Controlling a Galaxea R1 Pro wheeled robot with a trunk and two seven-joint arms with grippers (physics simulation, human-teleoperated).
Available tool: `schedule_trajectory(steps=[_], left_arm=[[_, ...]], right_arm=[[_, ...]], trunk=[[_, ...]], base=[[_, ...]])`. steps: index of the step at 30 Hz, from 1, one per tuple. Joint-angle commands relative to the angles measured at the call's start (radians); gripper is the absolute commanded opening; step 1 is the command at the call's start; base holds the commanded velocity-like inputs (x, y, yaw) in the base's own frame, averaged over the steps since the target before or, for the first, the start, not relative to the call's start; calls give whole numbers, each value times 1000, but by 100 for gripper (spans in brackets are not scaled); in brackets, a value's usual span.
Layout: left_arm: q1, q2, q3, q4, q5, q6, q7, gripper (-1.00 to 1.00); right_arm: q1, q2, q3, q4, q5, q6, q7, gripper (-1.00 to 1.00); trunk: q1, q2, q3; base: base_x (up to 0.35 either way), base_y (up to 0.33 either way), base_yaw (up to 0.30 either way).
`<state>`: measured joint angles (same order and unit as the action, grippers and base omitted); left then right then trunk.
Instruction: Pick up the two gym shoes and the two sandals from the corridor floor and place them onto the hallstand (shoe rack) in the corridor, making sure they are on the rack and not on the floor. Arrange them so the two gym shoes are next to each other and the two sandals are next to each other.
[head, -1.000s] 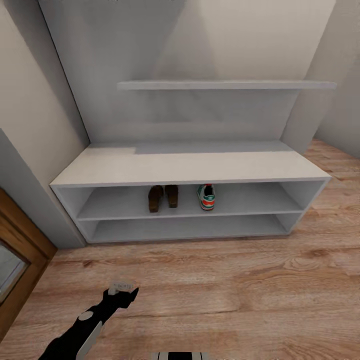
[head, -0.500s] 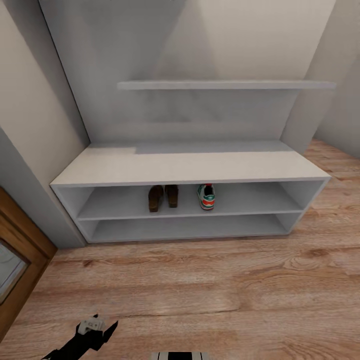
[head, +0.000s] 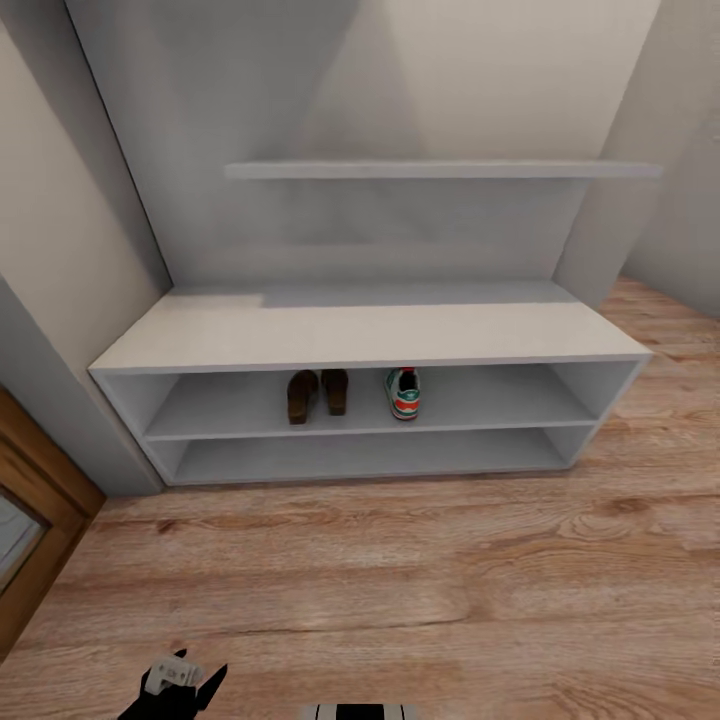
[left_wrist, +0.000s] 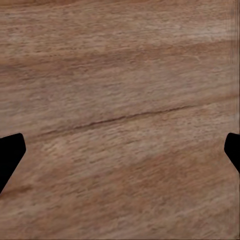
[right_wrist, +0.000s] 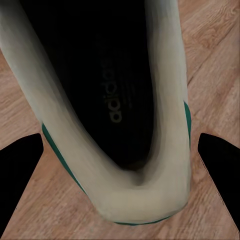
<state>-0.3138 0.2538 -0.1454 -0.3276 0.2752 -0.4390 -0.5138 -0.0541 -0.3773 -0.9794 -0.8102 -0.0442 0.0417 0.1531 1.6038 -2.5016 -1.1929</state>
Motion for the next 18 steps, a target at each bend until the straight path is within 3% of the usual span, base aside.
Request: schedule_trajectory(steps=[1,18], left_arm=[[-1,1,-8,0,11,-3,-2,100],[0,1,-8,0,11,-3,-2,100]], right_arm=[[-1,1,-4,0,-5,4,8,-100],[-1,12,-2,-4,-5,5,8,-100]], trunk=[[0,0,-1],[0,0,-1]], base=[[0,-273,0],[-33,-270,0]])
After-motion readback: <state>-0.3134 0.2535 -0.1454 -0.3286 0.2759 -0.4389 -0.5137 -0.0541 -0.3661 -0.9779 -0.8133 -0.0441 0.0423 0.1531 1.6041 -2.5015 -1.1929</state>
